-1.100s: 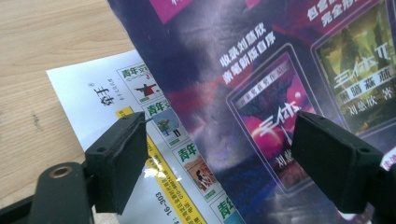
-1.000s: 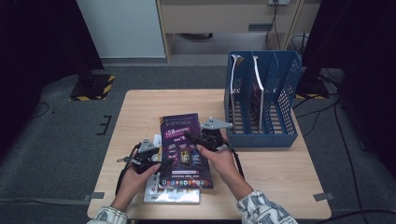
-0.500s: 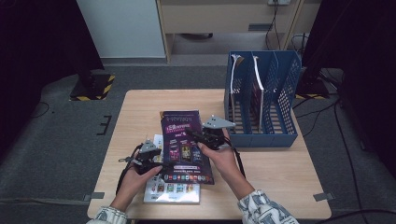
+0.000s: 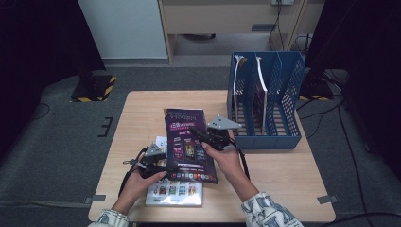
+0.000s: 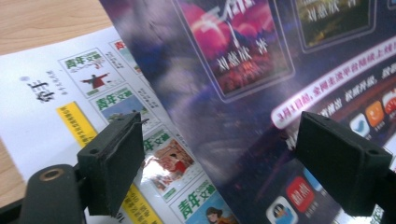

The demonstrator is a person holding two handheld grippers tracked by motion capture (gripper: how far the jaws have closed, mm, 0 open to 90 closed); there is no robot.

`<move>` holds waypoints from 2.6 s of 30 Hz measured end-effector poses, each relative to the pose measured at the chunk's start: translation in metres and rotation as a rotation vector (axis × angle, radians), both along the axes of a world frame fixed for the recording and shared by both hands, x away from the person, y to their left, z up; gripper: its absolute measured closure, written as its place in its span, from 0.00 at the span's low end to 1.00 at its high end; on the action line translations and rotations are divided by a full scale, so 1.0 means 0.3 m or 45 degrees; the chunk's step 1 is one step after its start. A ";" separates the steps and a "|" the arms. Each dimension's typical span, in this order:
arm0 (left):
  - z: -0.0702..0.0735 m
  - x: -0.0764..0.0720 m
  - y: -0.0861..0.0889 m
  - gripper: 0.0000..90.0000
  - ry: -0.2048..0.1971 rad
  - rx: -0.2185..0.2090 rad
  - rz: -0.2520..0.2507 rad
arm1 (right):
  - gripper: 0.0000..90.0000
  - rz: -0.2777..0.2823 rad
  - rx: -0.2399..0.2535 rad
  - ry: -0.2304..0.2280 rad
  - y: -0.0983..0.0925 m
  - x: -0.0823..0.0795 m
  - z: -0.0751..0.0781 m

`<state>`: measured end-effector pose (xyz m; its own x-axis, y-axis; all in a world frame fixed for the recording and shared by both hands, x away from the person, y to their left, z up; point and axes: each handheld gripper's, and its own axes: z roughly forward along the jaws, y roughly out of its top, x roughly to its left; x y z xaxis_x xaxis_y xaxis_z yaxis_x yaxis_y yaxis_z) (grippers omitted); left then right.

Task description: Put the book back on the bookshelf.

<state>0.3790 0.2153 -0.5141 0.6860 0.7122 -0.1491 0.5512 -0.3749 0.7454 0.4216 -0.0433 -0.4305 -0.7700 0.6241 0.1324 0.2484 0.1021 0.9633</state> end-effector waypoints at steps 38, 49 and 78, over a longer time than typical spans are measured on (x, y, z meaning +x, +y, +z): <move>0.038 0.008 0.026 0.70 0.047 -0.102 -0.003 | 0.91 -0.019 0.045 -0.015 -0.013 -0.005 0.005; 0.060 0.004 0.023 0.79 -0.011 -0.066 0.021 | 0.91 -0.010 0.050 -0.041 -0.015 -0.007 0.018; 0.094 -0.012 0.040 0.85 -0.168 0.005 0.084 | 0.82 0.080 0.056 -0.080 -0.006 -0.022 0.038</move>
